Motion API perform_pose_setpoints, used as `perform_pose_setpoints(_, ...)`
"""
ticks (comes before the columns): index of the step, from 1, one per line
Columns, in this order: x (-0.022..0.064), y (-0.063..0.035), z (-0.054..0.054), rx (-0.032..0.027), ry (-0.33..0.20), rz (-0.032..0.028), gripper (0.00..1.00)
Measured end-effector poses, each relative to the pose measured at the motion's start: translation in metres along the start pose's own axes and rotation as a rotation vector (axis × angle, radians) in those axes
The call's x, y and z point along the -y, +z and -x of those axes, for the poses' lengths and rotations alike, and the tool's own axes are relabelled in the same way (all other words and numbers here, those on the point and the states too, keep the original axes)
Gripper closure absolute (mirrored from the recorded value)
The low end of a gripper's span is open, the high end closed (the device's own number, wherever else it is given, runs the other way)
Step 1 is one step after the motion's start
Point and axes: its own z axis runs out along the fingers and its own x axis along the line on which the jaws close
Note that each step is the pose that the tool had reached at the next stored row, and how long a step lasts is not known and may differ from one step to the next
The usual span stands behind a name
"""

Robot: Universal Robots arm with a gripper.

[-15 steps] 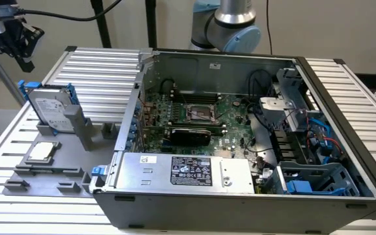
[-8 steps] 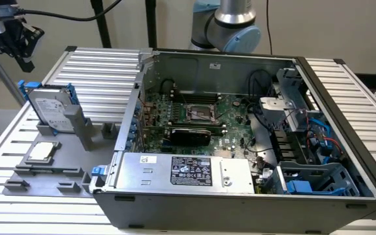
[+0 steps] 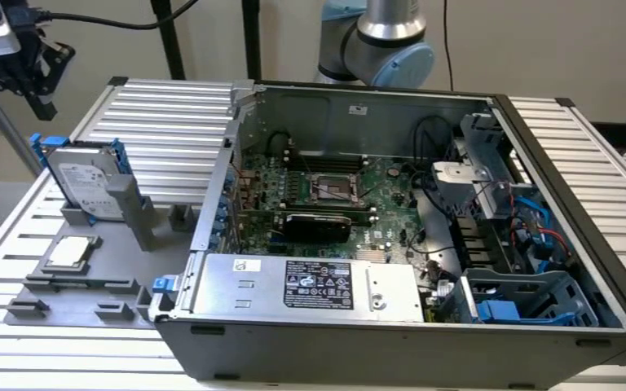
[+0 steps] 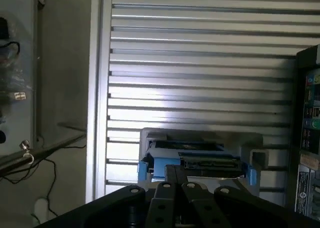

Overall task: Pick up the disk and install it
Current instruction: 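Pick up the disk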

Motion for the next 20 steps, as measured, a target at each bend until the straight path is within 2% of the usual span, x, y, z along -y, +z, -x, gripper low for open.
perform_pose_setpoints(7,0.0,0.0006,0.0,-0.0016,-0.128,-0.0017,1.0)
perform_pose_setpoints(20,0.0001,0.0029,0.0001,-0.0084,-0.364,-0.0045,1.0)
